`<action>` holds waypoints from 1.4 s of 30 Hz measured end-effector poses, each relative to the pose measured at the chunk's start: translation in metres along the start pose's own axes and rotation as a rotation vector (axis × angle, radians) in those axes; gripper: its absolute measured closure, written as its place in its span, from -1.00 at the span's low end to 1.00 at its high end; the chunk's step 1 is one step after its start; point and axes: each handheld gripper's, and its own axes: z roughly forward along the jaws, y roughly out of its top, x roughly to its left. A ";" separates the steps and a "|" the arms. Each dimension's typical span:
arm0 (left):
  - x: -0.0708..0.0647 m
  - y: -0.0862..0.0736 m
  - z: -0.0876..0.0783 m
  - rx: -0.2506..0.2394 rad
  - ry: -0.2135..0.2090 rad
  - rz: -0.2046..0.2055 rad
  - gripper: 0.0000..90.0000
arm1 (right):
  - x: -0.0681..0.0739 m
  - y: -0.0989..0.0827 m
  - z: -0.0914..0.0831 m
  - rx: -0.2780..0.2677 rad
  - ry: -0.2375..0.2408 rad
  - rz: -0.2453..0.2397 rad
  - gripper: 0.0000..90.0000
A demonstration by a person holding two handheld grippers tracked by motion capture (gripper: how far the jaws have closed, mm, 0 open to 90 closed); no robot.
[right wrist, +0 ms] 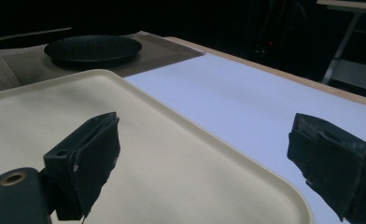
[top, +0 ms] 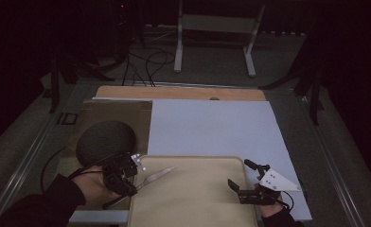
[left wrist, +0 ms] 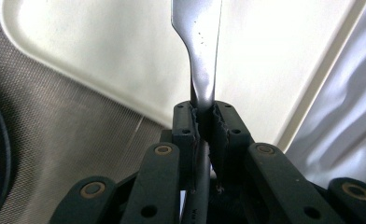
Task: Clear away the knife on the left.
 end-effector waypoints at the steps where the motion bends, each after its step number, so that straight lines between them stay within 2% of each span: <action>1: -0.002 0.002 0.002 -0.004 -0.006 -0.009 0.80 | 0.000 0.000 0.000 -0.001 -0.001 -0.001 -0.80; 3: -0.005 0.005 0.005 -0.015 -0.016 -0.030 0.80 | 0.000 0.000 0.000 -0.001 -0.001 0.001 -0.80; 4: -0.007 0.007 0.007 -0.016 -0.010 -0.025 0.80 | 0.000 0.000 0.000 -0.001 -0.001 0.000 -0.80; 5: -0.008 0.009 0.009 -0.022 -0.007 -0.039 0.80 | 0.000 0.000 0.000 0.000 -0.001 0.000 -0.80; 7: -0.009 0.013 0.013 -0.035 -0.025 -0.056 0.80 | 0.000 0.000 0.000 0.001 0.000 -0.001 -0.80; 11: -0.008 0.021 0.021 -0.067 -0.034 -0.102 0.80 | 0.000 0.000 0.000 -0.003 -0.002 -0.004 -0.80; 15: -0.004 0.027 0.027 -0.109 -0.062 -0.170 0.80 | 0.000 0.000 0.000 -0.005 -0.003 -0.001 -0.80; 18: -0.004 0.031 0.030 -0.134 -0.075 -0.200 0.80 | 0.000 0.000 0.000 -0.004 -0.002 -0.004 -0.80; 19: -0.004 0.032 0.031 -0.148 -0.092 -0.223 0.80 | 0.000 0.000 0.000 -0.005 -0.002 -0.004 -0.80; 22: -0.006 0.033 0.037 -0.147 -0.089 -0.246 0.80 | 0.000 0.000 -0.001 -0.005 -0.005 0.000 -0.80; 25: -0.003 0.031 0.042 -0.148 -0.108 -0.298 0.80 | 0.000 0.000 0.000 -0.004 -0.003 -0.004 -0.80; 27: -0.001 0.029 0.045 -0.151 -0.104 -0.324 0.80 | 0.001 0.000 0.001 0.000 0.000 -0.004 -0.80; 28: -0.001 0.029 0.045 -0.151 -0.104 -0.324 0.80 | 0.001 0.000 0.001 0.001 -0.001 -0.004 -0.80; 31: 0.003 0.022 0.056 -0.151 -0.107 -0.398 0.80 | 0.001 0.001 0.000 -0.002 -0.004 -0.006 -0.80; 34: 0.006 0.017 0.061 -0.149 -0.101 -0.445 0.80 | 0.001 0.001 0.000 0.000 -0.006 -0.006 -0.80; 36: 0.008 0.015 0.065 -0.143 -0.122 -0.474 0.80 | 0.001 0.000 0.001 0.004 -0.005 -0.006 -0.80; 38: 0.007 0.014 0.067 -0.133 -0.114 -0.482 0.80 | 0.001 0.000 0.001 0.006 -0.005 -0.008 -0.80; 39: 0.007 0.013 0.070 -0.127 -0.132 -0.494 0.80 | 0.001 0.000 0.001 0.006 -0.005 -0.007 -0.80; 42: 0.005 0.011 0.074 -0.119 -0.132 -0.507 0.80 | 0.001 0.000 0.001 0.007 -0.005 -0.007 -0.80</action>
